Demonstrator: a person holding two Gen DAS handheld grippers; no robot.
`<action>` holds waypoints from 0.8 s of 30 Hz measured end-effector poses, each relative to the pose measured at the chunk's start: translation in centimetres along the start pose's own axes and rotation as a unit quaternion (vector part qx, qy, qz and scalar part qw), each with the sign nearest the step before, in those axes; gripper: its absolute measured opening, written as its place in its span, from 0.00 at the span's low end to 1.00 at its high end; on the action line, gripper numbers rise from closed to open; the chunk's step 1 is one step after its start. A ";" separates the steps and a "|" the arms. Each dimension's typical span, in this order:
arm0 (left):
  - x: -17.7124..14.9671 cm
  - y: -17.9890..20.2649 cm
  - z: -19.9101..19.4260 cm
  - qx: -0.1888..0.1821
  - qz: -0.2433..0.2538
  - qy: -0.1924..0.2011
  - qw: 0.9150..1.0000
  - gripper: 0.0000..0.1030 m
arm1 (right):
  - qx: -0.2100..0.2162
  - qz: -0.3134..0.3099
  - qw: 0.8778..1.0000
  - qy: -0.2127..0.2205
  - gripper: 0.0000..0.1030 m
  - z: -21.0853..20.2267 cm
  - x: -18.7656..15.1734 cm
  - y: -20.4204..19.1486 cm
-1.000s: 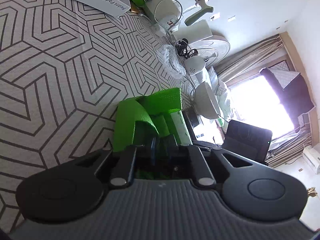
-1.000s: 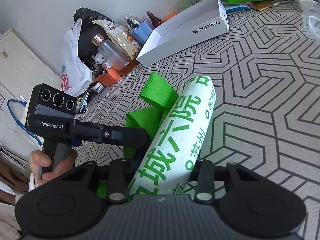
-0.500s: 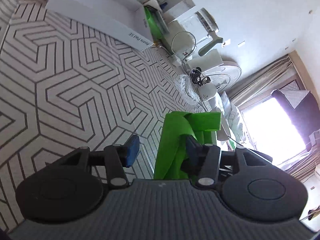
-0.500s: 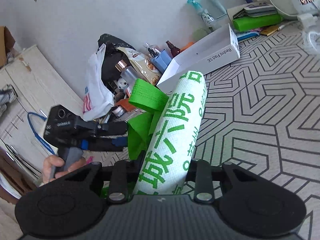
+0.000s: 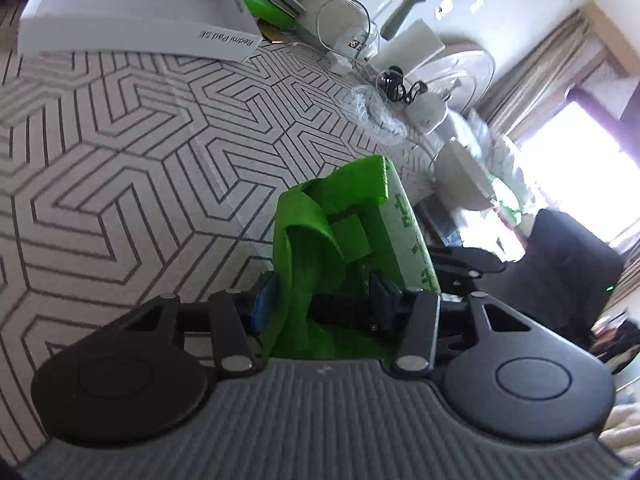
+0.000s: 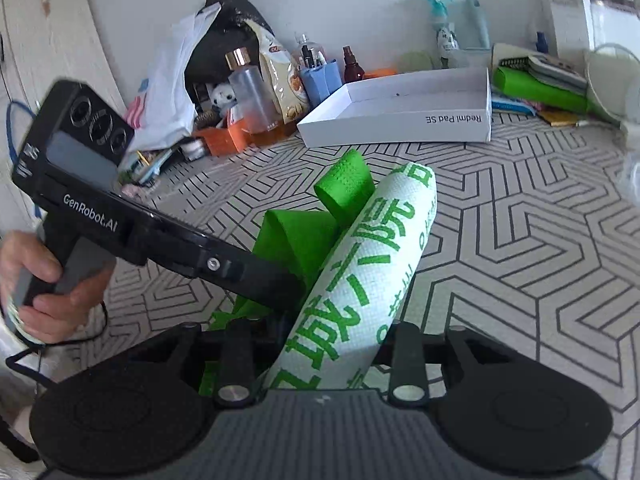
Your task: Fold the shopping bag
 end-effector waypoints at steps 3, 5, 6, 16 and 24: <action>0.6 -0.4 0.2 0.011 -0.010 -0.023 1.000 0.46 | -0.029 -0.036 0.999 -0.005 0.32 0.2 0.2 -1.5; 0.8 -1.1 0.2 0.007 -0.037 -0.034 0.999 0.46 | -0.036 -0.043 0.998 -0.008 0.32 0.2 0.0 -1.9; 0.9 -1.4 0.1 0.003 -0.048 -0.035 0.998 0.46 | -0.039 -0.047 0.998 -0.009 0.32 0.2 -0.1 -2.1; 0.4 -2.0 -1.2 0.005 -0.096 -0.038 0.995 0.54 | -0.022 -0.029 0.999 -0.022 0.35 0.8 0.1 -2.2; 0.7 -1.3 -2.2 -0.026 -0.085 -0.013 0.996 0.69 | -0.016 -0.025 0.999 -0.033 0.35 1.4 0.2 -2.1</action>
Point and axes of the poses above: each gripper's, at about its wrist camera, not at the fingertips, and z roughly the way its jaws point, y to its right, x to its top, the point moved 5 cm from there along z, roughly the way its jaws point, and after that the axes turned 9 degrees about y, right-handed, at the moved point
